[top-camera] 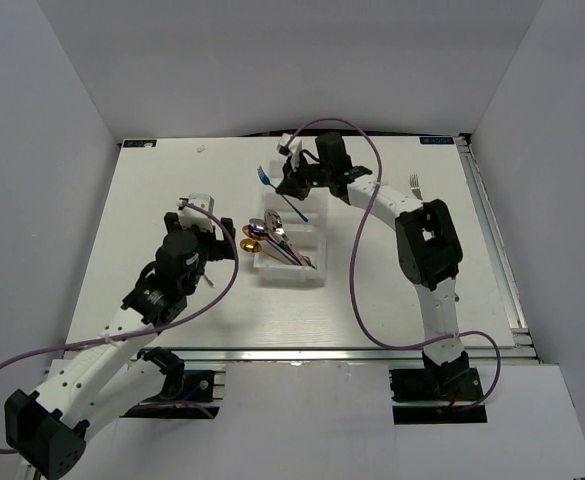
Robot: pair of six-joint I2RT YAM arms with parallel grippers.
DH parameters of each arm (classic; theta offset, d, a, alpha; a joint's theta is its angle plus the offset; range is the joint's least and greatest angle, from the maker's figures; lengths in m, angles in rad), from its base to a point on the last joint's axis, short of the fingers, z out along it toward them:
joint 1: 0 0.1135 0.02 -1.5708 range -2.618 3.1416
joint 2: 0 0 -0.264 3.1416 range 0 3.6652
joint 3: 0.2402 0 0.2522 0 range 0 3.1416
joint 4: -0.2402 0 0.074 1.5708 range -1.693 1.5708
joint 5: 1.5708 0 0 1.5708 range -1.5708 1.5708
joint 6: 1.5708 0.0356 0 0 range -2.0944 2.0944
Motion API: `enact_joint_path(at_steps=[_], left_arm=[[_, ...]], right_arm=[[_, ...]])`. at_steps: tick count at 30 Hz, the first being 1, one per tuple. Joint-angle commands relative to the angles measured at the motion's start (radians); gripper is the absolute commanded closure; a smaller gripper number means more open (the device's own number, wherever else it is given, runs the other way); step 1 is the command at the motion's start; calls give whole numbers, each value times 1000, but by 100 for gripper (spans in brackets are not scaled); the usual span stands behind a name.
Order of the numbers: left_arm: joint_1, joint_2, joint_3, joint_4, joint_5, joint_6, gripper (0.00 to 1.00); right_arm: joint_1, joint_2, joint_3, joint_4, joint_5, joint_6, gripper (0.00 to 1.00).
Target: Sort the eating utensils into containers
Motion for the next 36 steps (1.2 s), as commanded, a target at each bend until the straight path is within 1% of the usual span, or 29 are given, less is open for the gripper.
enact_joint_path(at_steps=[1,2,3,4,6,7,9,10,11,12,13,14,15,16,17,18,19,20,21,22,23,25,26,27,30,32,34,36], left_arm=[[6,-2,6,7,32,-35,2],[6,0,6,4,40,-42,2],[8,3,9,1,48,-54,2],[9,10,12,-7,66,-75,2],[15,23,23,-34,82,-121,3],[20,36,23,-54,104,-161,5],[44,52,26,-77,138,-245,7],[57,70,26,-98,160,-267,8],[86,79,26,-109,210,-325,9],[99,87,26,-119,236,-342,10],[116,98,26,-134,281,-355,11],[147,99,29,-143,295,-397,12],[164,100,32,-160,310,-408,13],[184,100,43,-169,327,-421,13],[227,101,48,-177,370,-434,14],[250,107,54,-186,391,-450,14],[274,112,63,-201,404,-457,14],[323,135,66,-209,468,-473,15],[346,150,69,-224,488,-488,15],[375,171,74,-235,506,-508,16],[426,228,83,-246,529,-520,16],[472,302,106,-306,557,-563,17],[498,345,141,-332,553,-574,17],[506,424,160,-382,525,-583,19],[523,538,209,-434,472,-626,20],[526,569,219,-436,458,-635,20],[528,616,241,-442,433,-642,29],[529,647,267,-447,418,-642,34]], right_arm=[[-5,-16,-29,133,-6,28,100],[-5,-15,-34,127,-4,22,100],[-5,-18,-37,124,0,18,98],[-5,-22,-45,119,2,11,89],[-5,-44,-55,110,2,-3,79],[-5,-53,-72,107,3,-6,66],[-5,-87,-94,98,3,-17,51],[-7,-101,-116,94,3,-27,41],[-7,-130,-127,91,5,-31,37],[-8,-144,-140,82,6,-32,33],[-11,-174,-153,72,5,-41,31],[-16,-191,-155,53,-13,-50,28],[-20,-206,-154,-12,-27,-64,24],[-25,-238,-146,-62,-67,-87,22],[-42,-254,-126,-103,-99,-87,22],[-54,-271,-124,-137,-148,-81,18],[-66,-310,-129,-184,-232,-58,17],[-85,-332,-143,-215,-263,-55,17],[-89,-352,-153,-243,-291,-60,13],[-92,-396,-161,-327,-312,-83,11],[-94,-424,-178,-359,-323,-119,11],[-96,-511,-262,-411,-320,-150,11],[-97,-544,-294,-415,-317,-172,11],[-102,-606,-361,-415,-313,-178,11],[-125,-686,-469,-392,-296,-193,11],[-181,-760,-520,-343,-346,-195,11],[-227,-814,-590,-312,-394,-186,11],[-279,-835,-618,-294,-412,-189,11]])
